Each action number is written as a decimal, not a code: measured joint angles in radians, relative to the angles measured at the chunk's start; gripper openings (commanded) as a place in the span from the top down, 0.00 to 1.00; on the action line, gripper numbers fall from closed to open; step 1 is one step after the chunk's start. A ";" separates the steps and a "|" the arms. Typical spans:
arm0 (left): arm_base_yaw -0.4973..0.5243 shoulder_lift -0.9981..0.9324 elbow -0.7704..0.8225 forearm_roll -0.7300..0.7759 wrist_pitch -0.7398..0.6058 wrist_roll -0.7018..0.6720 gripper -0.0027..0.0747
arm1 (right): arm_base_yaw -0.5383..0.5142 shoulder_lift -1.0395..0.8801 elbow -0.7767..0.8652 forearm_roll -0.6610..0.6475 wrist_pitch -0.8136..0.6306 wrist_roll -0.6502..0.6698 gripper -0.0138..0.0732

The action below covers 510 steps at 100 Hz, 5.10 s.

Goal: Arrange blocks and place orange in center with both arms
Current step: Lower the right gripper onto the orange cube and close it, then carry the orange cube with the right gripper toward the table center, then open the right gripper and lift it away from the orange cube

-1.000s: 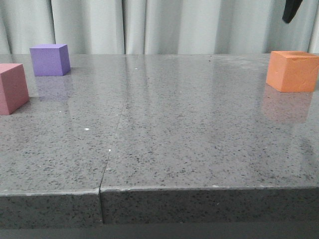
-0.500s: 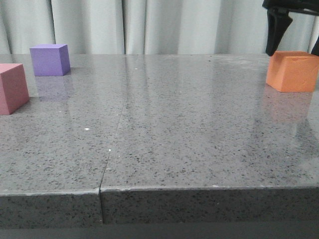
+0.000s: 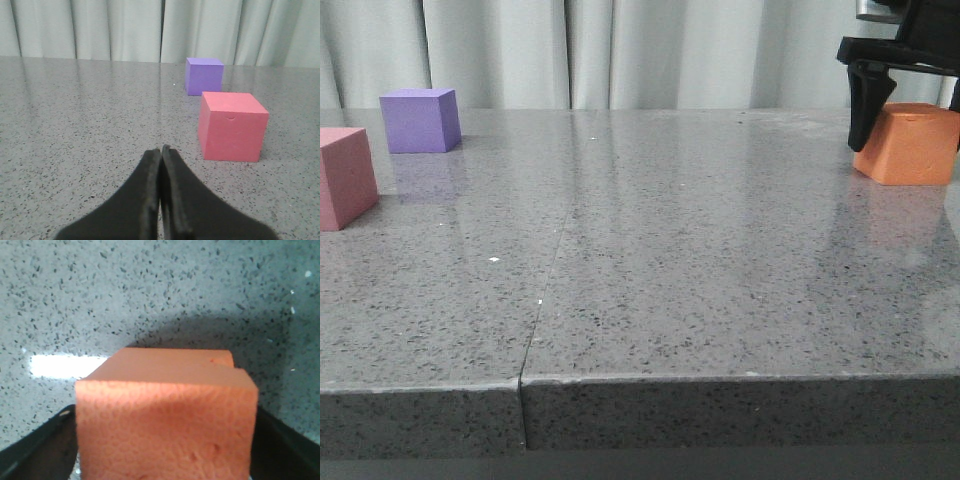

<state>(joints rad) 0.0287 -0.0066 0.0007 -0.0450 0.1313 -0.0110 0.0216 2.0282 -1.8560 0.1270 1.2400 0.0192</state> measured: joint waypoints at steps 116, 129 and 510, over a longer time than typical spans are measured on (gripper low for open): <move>0.000 0.000 0.000 0.000 0.000 0.000 0.99 | 0.150 0.000 -0.146 0.066 0.000 0.161 0.47; 0.000 0.000 0.000 0.000 0.000 0.000 0.99 | 0.235 0.000 -0.147 0.057 0.000 0.219 0.47; 0.000 0.000 0.000 0.000 0.000 0.000 0.99 | 0.429 -0.498 0.275 -0.106 -0.039 0.303 0.92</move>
<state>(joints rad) 0.0287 -0.0066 0.0007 -0.0450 0.1313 -0.0110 0.4509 1.5302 -1.5808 0.0212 1.2007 0.3226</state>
